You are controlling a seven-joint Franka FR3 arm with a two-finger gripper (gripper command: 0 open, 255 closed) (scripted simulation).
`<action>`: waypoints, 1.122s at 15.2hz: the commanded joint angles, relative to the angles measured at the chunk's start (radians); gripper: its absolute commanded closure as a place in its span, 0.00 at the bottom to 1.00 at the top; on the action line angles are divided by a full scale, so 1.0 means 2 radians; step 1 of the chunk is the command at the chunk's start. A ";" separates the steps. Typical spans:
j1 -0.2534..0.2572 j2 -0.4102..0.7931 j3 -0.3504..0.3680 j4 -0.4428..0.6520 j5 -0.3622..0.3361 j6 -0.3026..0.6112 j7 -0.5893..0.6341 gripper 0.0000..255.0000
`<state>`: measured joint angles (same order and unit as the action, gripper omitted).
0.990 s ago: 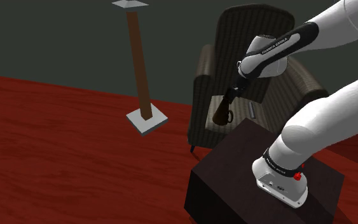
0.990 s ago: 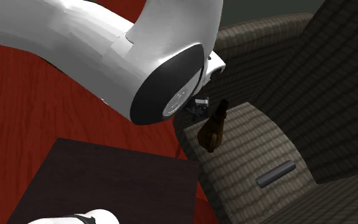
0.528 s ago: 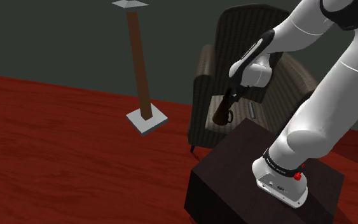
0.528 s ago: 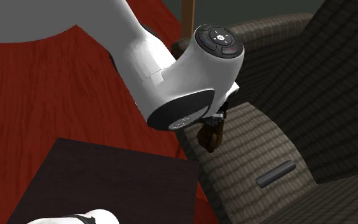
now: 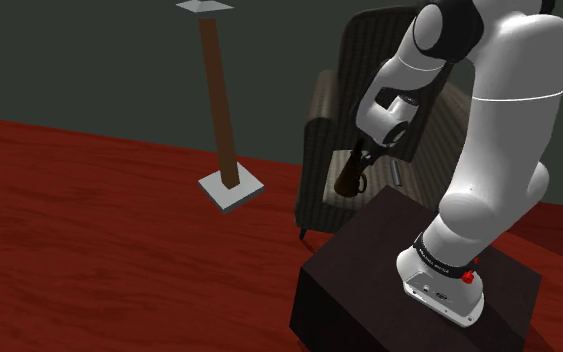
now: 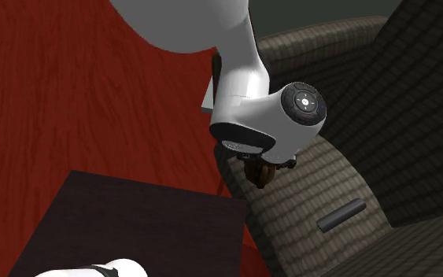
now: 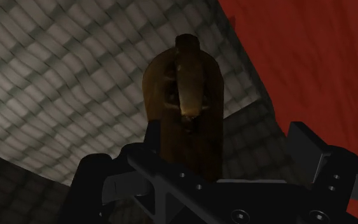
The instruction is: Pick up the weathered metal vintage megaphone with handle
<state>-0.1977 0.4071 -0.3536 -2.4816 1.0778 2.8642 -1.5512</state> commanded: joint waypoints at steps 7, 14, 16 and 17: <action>-0.068 0.088 0.062 0.068 0.110 0.015 -0.113 0.00; -0.080 0.111 0.075 0.084 0.135 0.021 -0.138 1.00; -0.080 0.111 0.075 0.084 0.135 0.021 -0.138 1.00; -0.081 0.111 0.075 0.084 0.136 0.021 -0.139 1.00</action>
<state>-0.3586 0.6277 -0.2038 -2.3159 1.3482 2.9062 -1.8279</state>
